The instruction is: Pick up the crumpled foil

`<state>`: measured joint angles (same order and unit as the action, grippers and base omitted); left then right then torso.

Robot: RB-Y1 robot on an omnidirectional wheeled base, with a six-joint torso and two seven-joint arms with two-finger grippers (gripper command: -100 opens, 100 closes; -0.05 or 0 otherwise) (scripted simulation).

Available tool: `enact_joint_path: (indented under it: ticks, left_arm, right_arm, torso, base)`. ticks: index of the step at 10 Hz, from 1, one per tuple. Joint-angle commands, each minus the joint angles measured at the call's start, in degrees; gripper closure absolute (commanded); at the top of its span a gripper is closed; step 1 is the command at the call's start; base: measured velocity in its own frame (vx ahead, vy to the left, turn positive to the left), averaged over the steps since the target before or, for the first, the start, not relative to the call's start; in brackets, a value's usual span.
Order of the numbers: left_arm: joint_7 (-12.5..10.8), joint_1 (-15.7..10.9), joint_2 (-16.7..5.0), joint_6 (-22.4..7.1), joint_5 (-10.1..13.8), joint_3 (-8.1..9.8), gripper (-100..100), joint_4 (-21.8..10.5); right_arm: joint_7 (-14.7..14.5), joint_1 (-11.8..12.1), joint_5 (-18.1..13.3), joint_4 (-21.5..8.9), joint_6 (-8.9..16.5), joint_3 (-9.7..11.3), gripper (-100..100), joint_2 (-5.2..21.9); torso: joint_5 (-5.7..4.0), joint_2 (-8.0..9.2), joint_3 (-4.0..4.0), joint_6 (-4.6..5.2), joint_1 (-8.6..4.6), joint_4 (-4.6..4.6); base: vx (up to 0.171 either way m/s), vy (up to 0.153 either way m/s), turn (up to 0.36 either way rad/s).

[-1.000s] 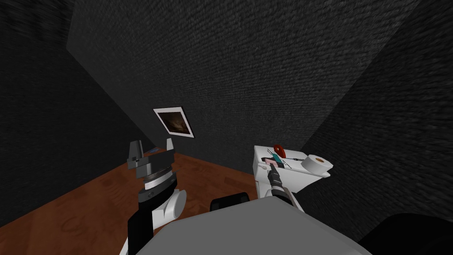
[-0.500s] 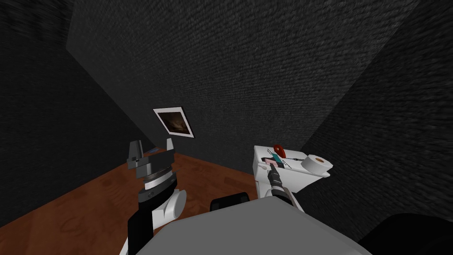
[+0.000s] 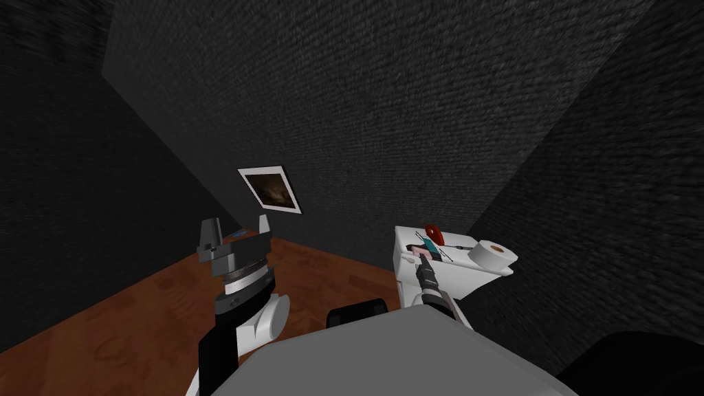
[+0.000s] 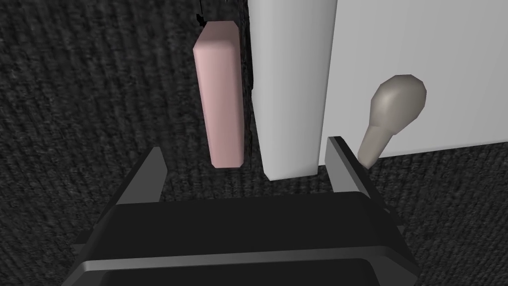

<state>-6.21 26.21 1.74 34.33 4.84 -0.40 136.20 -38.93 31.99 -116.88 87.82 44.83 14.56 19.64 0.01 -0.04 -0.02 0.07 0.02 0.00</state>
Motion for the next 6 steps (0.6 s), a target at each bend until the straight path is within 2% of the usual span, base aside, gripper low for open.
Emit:
enact_joint_path:
  ticks: [1, 2, 3, 4, 5, 6]
  left_arm:
    - [0.0, 0.0, 0.0, 0.0, 0.0, 0.0, 0, 0.0]
    - [0.0, 0.0, 0.0, 0.0, 0.0, 0.0, 0, 0.0]
    - [0.0, 0.0, 0.0, 0.0, 0.0, -0.01, 0, 0.0]
    - [0.0, 0.0, 0.0, 0.0, 0.0, -0.01, 0, 0.0]
    - [0.0, 0.0, 0.0, 0.0, 0.0, -0.02, 0, 0.0]
    - [0.0, 0.0, 0.0, 0.0, 0.0, -0.01, 0, 0.0]
  right_arm:
    - [0.0, 0.0, 0.0, 0.0, 0.0, 0.0, 0, 0.0]
    - [2.9, -1.2, 2.9, -2.9, 1.3, 1.2, -100, 2.8]
    - [3.6, -1.2, 3.5, -4.6, 1.3, 1.2, -100, 2.8]
    - [5.7, -2.3, 5.7, -6.1, 2.6, 2.4, -100, 5.5]
    - [7.1, -2.3, 6.9, -8.0, 2.6, 2.4, -100, 5.6]
    - [7.1, -2.3, 6.9, -9.1, 2.6, 2.4, -100, 5.6]
  torso:
    - [0.0, 0.0, 0.0, 0.0, 0.0, 0.0]
    - [0.0, 0.0, 0.0, 0.0, 0.0, 0.0]
    - [0.03, 0.12, 0.06, -0.06, 0.17, 0.02]
    - [0.05, 0.21, 0.12, 0.0, 0.24, 0.04]
    - [0.07, 0.32, 0.18, -0.05, 0.33, 0.07]
    - [0.07, 0.28, 0.16, 0.02, 0.28, 0.06]
  base:
    - [0.0, 0.0, 0.0]
    - [-0.049, 0.062, 0.351]
    - [-0.07, 0.076, 0.212]
    - [-0.099, 0.103, 0.349]
    - [-0.069, 0.083, 0.15]
    - [-0.024, 0.04, -0.03]
